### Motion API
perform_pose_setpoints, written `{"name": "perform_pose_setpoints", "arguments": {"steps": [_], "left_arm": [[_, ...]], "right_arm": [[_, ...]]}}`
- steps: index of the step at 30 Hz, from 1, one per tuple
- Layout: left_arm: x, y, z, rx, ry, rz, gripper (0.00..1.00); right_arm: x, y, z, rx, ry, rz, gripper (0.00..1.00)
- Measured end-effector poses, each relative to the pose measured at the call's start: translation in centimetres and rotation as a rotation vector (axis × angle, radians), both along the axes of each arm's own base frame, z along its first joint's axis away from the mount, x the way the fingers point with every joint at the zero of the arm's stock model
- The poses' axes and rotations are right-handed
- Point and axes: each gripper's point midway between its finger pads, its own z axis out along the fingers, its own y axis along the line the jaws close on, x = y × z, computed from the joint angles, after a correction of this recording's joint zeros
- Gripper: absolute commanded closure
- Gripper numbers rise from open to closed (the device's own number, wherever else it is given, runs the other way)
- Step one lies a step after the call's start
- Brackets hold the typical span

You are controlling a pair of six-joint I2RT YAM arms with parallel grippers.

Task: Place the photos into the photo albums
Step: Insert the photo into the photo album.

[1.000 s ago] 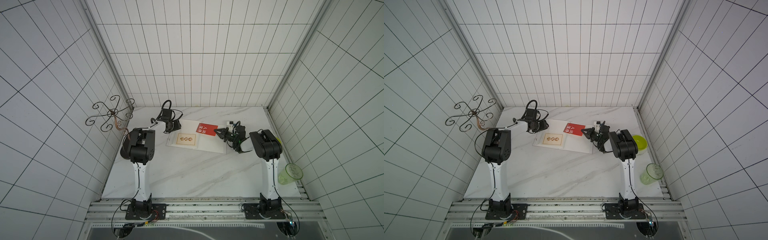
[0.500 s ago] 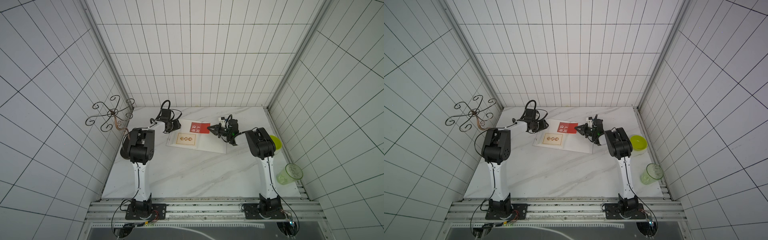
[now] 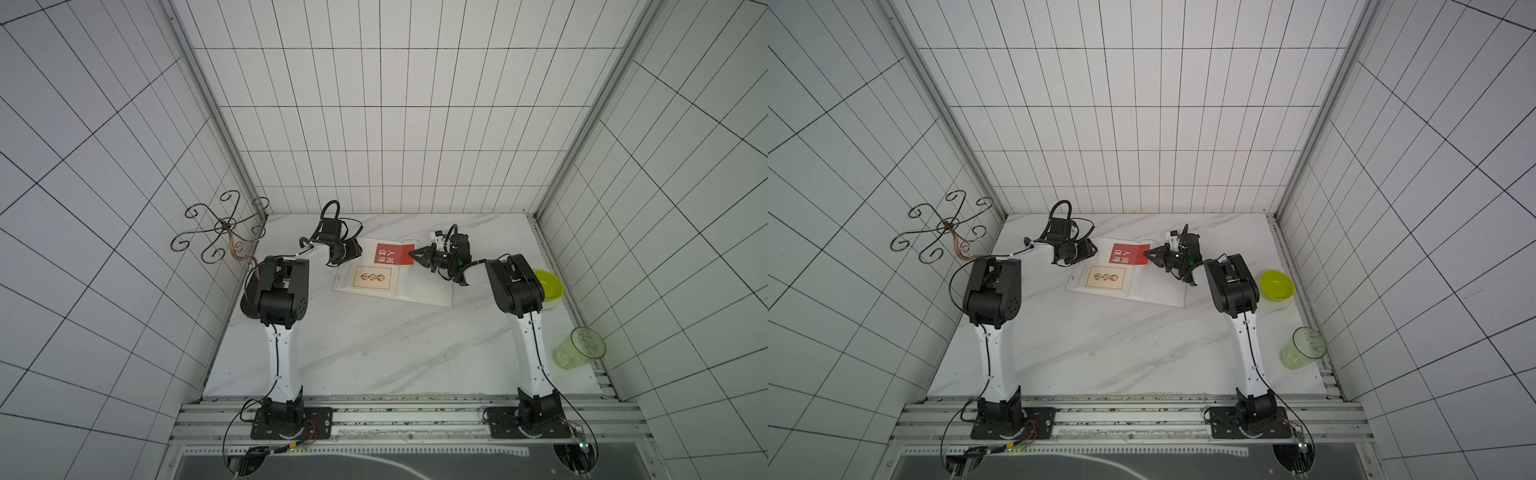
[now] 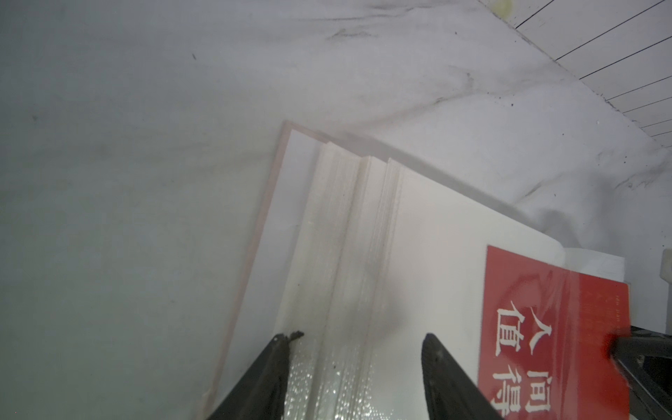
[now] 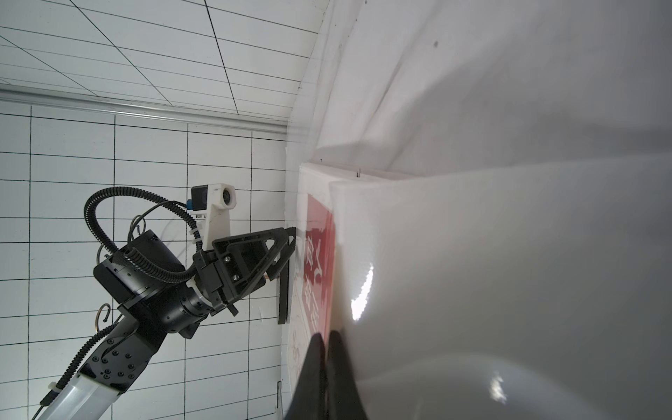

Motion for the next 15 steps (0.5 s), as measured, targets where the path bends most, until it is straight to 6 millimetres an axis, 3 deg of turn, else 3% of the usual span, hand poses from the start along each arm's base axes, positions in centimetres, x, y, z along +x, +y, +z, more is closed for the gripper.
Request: {"name": "perform_pose_setpoints", "arguments": {"steps": [10, 15], "left_arm": [[0.2, 0.0, -0.1, -0.011, -0.012, 0.002, 0.41], [0.2, 0.0, -0.1, -0.015, -0.013, 0.003, 0.41]], "right_arm": [[0.3, 1.2, 0.0, -0.002, 0.005, 0.02, 1.0], [0.4, 1.8, 0.0, -0.002, 0.006, 0.028, 0.9]]}}
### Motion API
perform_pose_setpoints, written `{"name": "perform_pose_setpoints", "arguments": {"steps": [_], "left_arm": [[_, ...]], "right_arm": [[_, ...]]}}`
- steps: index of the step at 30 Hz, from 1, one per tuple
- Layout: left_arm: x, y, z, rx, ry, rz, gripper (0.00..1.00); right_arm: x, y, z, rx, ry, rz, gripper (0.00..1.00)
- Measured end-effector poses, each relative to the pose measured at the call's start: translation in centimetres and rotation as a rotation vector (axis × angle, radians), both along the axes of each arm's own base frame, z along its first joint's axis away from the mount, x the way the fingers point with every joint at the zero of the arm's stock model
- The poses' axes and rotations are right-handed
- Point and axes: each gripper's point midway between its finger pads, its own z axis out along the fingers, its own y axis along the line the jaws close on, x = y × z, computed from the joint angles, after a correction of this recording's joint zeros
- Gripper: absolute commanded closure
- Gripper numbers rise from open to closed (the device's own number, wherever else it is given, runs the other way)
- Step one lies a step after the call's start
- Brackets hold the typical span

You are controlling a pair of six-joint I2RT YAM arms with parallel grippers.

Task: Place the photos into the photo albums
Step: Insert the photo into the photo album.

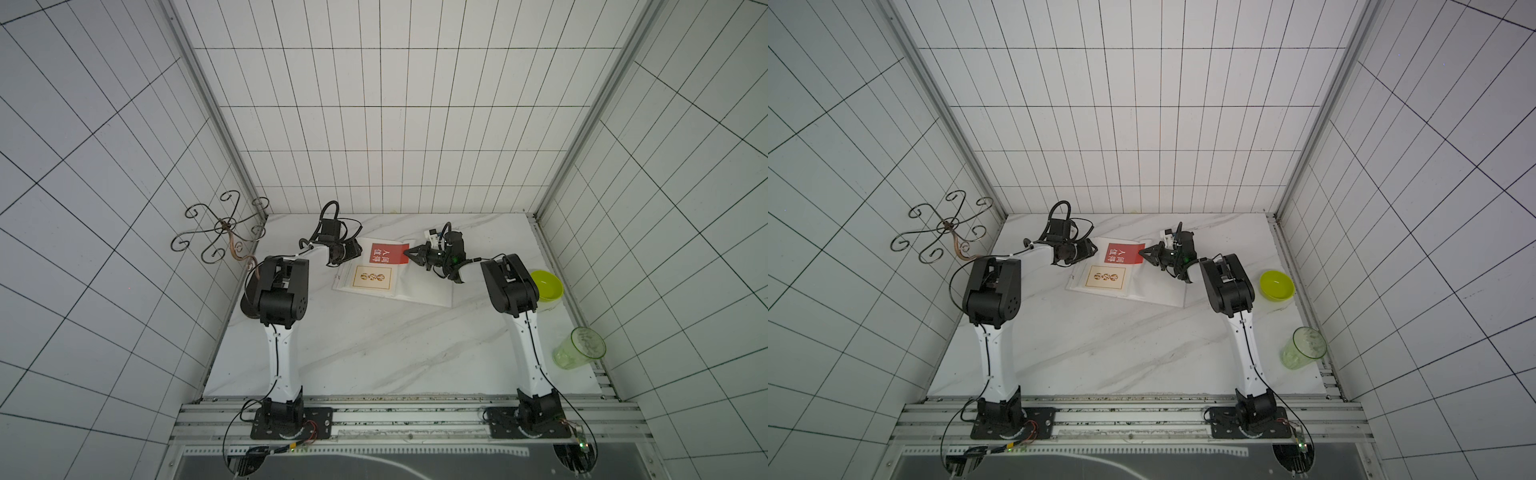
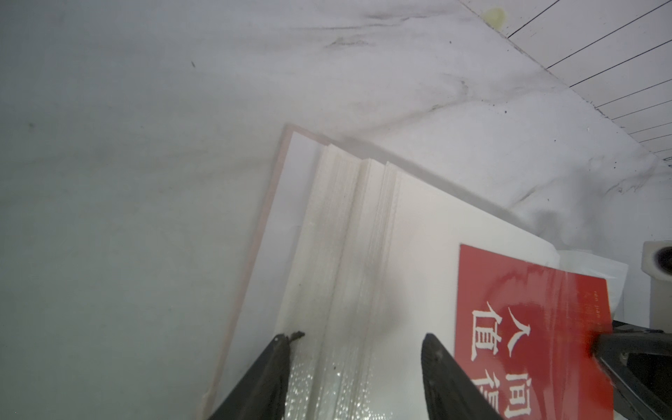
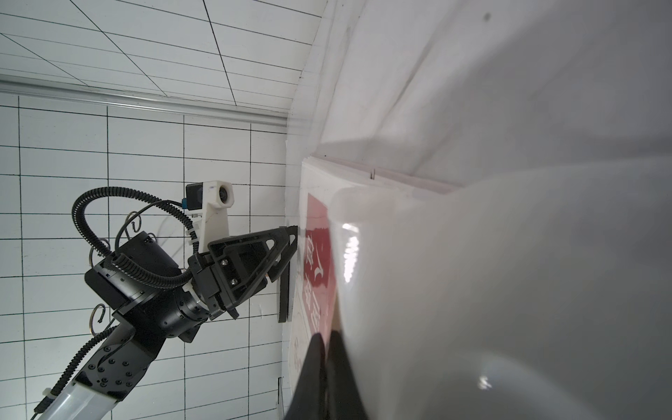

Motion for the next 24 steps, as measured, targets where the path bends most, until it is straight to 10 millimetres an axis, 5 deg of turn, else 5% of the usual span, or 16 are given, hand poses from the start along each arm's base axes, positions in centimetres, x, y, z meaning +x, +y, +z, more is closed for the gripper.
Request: {"name": "perform_pose_setpoints", "arguments": {"steps": [9, 24], "left_arm": [[0.0, 0.0, 0.0, 0.0, -0.003, 0.0, 0.41], [0.0, 0.0, 0.0, -0.003, -0.003, -0.001, 0.41]], "right_arm": [[-0.2, 0.5, -1.0, -0.131, -0.007, 0.025, 0.77], [-0.2, 0.4, -1.3, -0.367, -0.041, 0.08, 0.74]]}}
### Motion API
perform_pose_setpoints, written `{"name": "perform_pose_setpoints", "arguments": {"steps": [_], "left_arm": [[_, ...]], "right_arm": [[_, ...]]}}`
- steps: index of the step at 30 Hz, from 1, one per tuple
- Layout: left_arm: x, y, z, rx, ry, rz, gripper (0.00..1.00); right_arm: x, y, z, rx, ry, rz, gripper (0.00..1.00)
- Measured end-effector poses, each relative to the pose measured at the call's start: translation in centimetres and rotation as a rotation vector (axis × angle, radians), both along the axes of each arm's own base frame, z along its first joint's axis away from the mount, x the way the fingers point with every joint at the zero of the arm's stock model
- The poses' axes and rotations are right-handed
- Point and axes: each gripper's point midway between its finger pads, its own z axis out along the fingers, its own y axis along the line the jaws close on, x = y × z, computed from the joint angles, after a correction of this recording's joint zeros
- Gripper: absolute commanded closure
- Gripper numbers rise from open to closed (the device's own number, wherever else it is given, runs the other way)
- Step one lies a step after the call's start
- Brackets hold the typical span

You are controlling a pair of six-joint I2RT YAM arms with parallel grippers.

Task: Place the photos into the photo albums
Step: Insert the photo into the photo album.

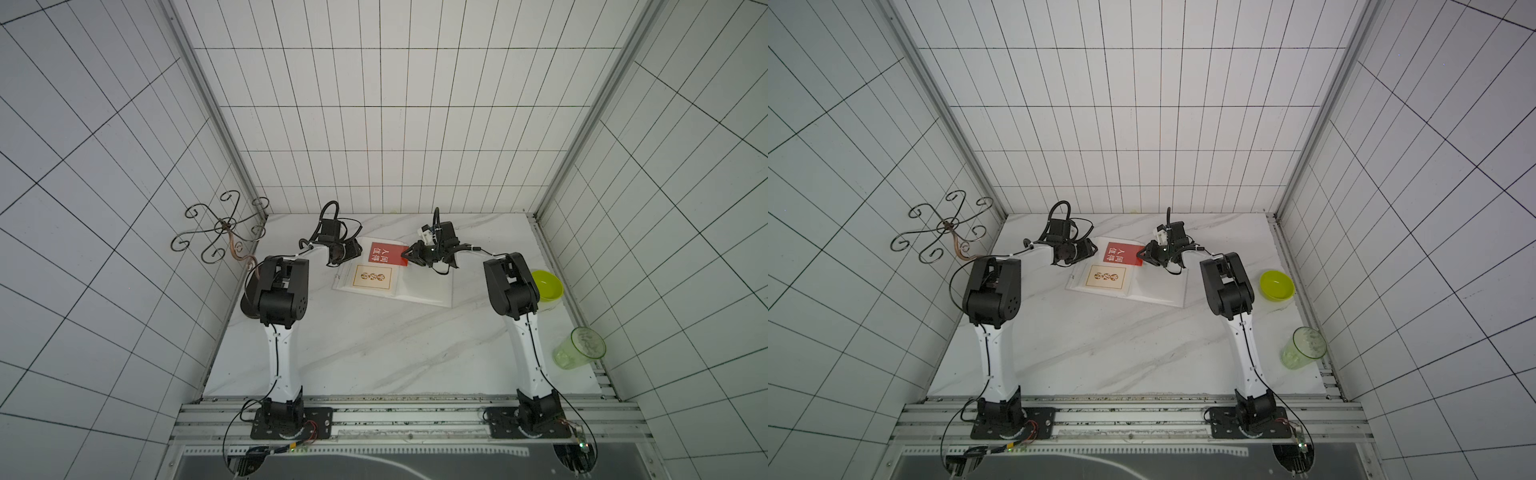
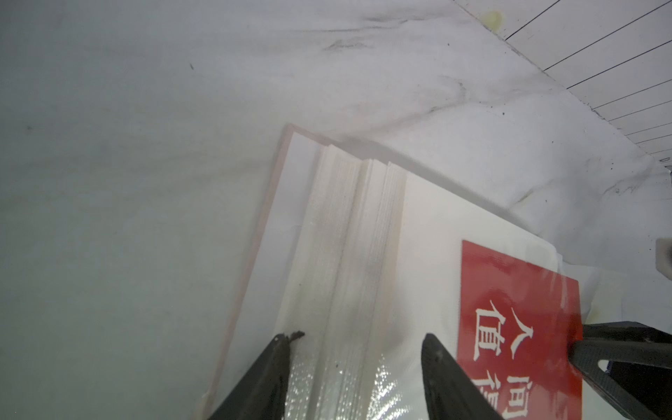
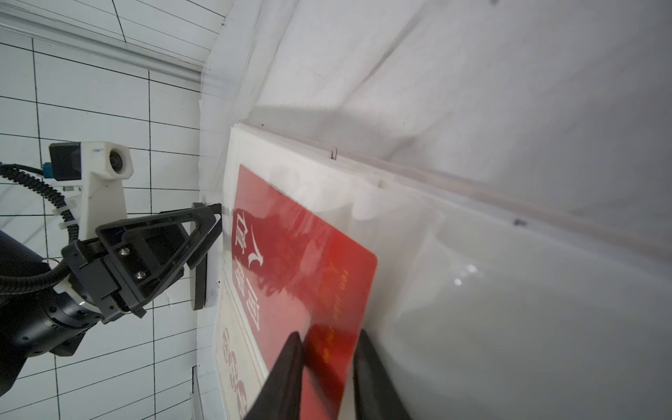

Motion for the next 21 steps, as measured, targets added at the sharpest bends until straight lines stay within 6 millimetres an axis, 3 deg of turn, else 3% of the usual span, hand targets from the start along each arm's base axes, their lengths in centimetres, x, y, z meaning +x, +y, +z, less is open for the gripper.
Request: {"name": "perform_pose_setpoints", "arguments": {"steps": [21], "left_arm": [[0.0, 0.0, 0.0, -0.013, -0.003, -0.001, 0.41]], "right_arm": [[0.2, 3.1, 1.3, 0.085, 0.018, 0.072, 0.7]]}}
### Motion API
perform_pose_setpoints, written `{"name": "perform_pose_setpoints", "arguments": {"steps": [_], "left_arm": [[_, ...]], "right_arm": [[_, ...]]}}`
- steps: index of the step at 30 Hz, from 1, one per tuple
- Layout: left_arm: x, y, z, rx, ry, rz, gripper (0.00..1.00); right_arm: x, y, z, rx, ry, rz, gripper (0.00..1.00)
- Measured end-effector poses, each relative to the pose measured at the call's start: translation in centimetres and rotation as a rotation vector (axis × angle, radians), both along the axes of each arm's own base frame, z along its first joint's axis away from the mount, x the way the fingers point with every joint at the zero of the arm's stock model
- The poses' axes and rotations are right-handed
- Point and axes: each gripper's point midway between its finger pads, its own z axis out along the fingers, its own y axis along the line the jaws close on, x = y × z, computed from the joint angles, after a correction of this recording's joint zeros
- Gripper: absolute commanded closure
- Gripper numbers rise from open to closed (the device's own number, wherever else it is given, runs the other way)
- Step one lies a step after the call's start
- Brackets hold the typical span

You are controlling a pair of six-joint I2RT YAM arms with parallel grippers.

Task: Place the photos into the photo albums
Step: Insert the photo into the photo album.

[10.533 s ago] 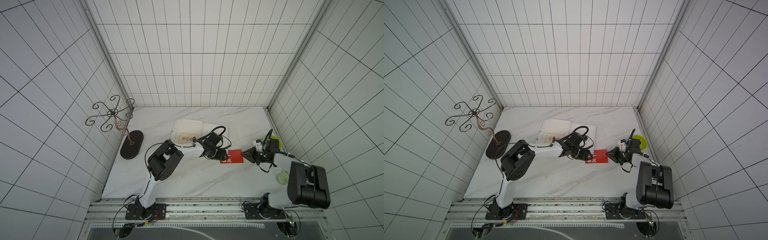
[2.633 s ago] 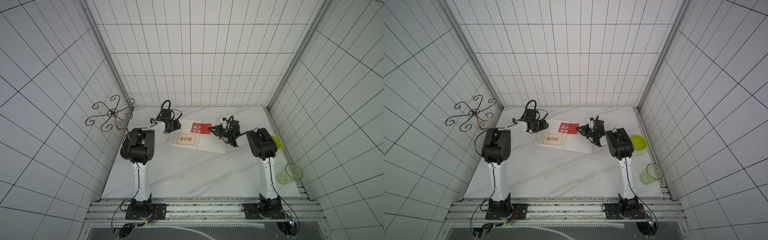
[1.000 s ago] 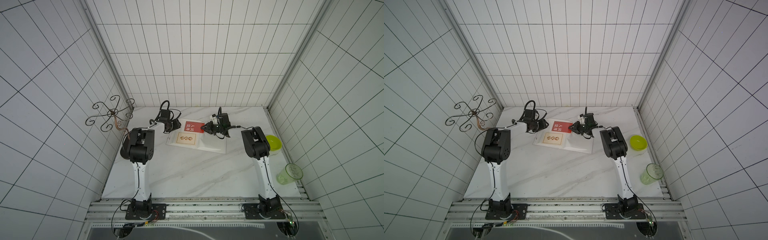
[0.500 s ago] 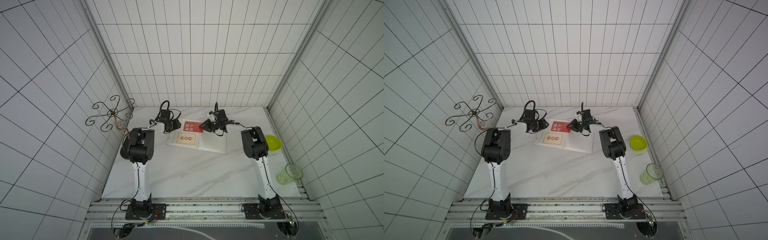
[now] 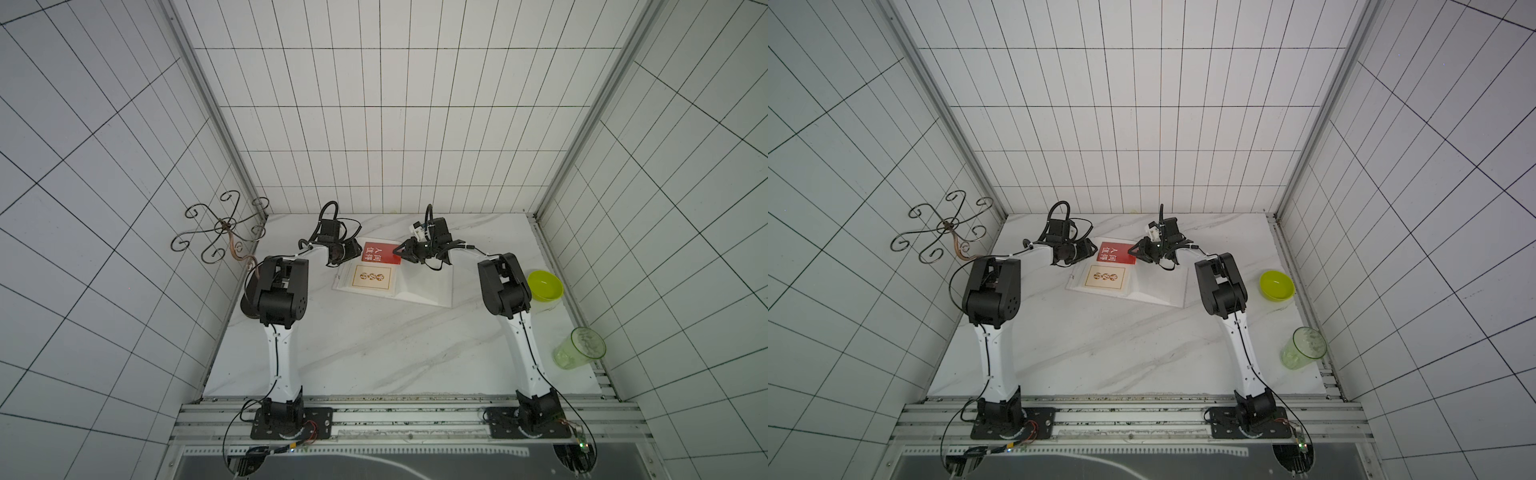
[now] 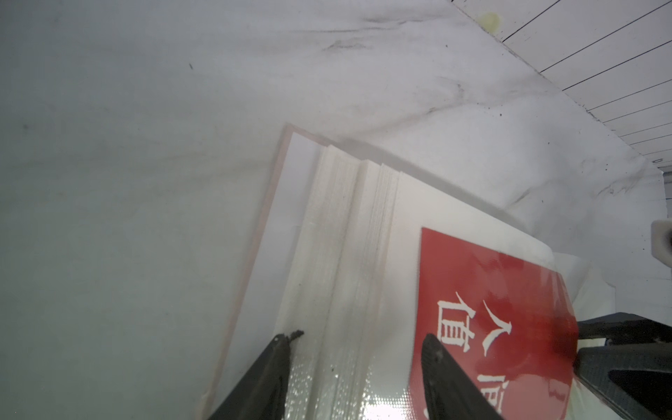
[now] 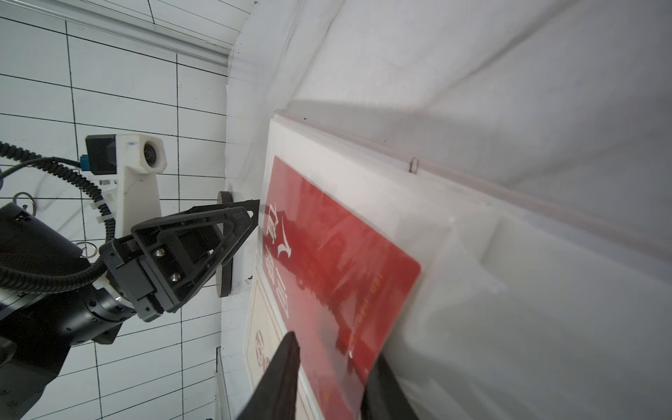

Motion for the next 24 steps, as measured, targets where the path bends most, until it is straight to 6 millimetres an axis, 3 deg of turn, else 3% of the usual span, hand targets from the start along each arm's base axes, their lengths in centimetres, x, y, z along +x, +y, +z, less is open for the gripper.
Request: {"name": "perform_pose_setpoints", "arguments": {"steps": [10, 19, 24], "left_arm": [[0.0, 0.3, 0.3, -0.002, -0.002, 0.005, 0.4], [-1.4, 3.8, 0.5, 0.013, 0.068, 0.068, 0.35], [-1.5, 4.8, 0.5, 0.029, 0.072, 0.085, 0.32]], "right_arm": [[-0.3, -0.7, 1.2, -0.049, -0.032, -0.011, 0.63], [-0.7, -5.7, 6.0, -0.148, -0.132, -0.088, 0.6], [-1.0, -9.4, 6.0, -0.2, -0.139, -0.147, 0.6]]}}
